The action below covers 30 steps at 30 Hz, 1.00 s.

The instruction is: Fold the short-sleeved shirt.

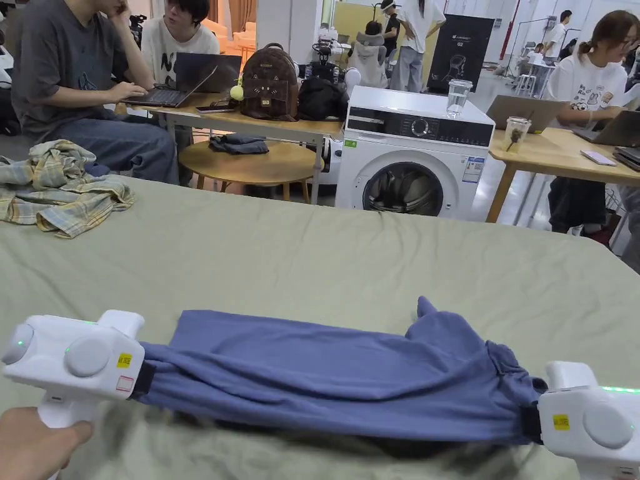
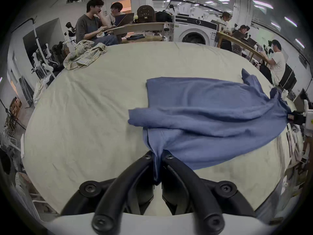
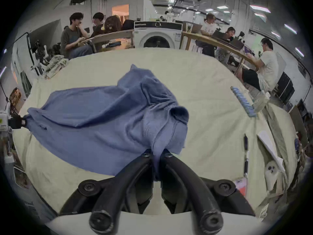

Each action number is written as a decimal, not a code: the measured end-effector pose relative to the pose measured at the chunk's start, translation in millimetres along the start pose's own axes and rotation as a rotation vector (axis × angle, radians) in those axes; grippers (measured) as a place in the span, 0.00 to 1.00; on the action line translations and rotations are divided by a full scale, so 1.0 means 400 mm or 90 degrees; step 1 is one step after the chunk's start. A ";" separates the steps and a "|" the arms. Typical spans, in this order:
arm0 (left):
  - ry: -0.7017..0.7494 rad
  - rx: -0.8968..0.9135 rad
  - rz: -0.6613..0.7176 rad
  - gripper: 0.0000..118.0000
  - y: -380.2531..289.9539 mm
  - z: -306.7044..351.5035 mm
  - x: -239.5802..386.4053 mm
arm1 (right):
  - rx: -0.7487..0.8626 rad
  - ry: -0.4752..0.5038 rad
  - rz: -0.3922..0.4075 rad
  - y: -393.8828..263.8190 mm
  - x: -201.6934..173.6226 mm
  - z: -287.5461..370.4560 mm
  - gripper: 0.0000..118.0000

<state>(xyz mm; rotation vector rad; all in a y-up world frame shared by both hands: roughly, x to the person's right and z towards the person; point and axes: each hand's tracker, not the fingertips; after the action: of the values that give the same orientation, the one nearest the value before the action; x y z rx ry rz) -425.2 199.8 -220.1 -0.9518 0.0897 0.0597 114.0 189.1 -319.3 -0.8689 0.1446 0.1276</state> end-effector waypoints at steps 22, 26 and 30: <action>0.011 -0.072 0.046 0.01 -0.199 -0.059 -0.033 | -0.123 -0.051 0.026 -0.241 -0.074 -0.059 0.10; -0.007 -0.033 0.099 0.21 -0.170 -0.001 -0.044 | -0.039 -0.075 0.006 -0.197 -0.083 0.006 0.40; -0.023 0.063 0.077 0.30 -0.133 0.068 -0.001 | 0.077 -0.049 -0.036 -0.141 -0.107 0.057 0.43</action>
<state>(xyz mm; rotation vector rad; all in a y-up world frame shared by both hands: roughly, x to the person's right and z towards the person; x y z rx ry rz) -419.4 191.2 -161.1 -0.8449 0.1161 0.1820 83.3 168.2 -254.8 -0.7463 0.0550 0.0989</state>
